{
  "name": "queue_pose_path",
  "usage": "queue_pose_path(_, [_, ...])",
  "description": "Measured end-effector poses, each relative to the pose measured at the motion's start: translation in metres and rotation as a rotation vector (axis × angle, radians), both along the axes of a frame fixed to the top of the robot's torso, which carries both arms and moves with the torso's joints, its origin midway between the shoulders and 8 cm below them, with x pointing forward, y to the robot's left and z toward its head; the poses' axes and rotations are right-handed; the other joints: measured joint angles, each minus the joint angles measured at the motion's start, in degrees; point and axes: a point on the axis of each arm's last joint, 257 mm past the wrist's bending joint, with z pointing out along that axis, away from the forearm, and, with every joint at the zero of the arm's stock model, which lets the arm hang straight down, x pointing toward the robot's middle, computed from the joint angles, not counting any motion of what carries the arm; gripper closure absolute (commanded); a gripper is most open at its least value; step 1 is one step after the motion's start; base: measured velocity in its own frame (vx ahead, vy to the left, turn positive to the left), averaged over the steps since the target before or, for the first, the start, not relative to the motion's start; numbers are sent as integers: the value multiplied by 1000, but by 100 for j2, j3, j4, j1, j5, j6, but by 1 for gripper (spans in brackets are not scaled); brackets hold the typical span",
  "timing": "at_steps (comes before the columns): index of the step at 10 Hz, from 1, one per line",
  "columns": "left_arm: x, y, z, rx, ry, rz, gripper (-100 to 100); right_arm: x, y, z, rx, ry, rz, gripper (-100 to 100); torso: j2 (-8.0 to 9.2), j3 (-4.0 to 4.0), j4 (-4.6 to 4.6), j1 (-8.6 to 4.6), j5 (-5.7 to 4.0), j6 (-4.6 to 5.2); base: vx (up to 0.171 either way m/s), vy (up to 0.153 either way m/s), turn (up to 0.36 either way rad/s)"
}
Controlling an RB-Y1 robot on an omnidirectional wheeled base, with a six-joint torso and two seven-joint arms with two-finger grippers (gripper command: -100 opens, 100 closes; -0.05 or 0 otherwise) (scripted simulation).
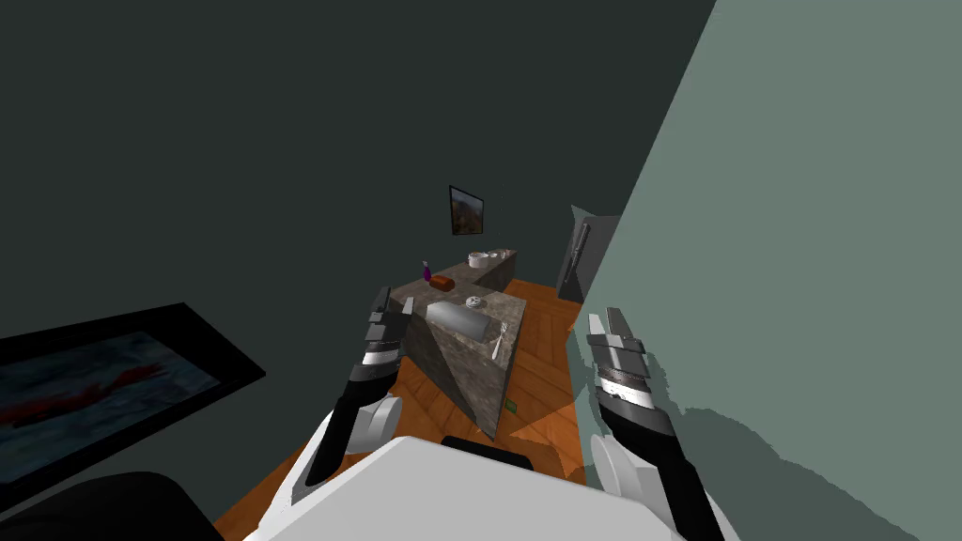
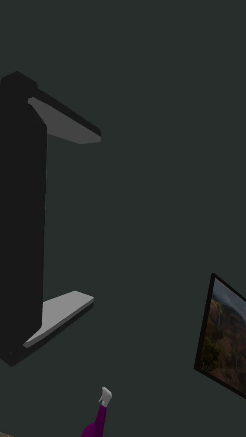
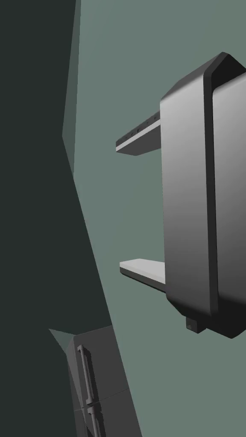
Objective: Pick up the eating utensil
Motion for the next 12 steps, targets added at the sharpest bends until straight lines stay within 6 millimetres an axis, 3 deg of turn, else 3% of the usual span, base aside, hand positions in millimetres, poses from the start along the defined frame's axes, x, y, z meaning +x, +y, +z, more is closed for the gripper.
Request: queue_pose_path(12, [0,0,0,0,0,0,0,4,1,-63,-465,195,-2,-100,9,5,2,10,2,-2,-25,26,123])
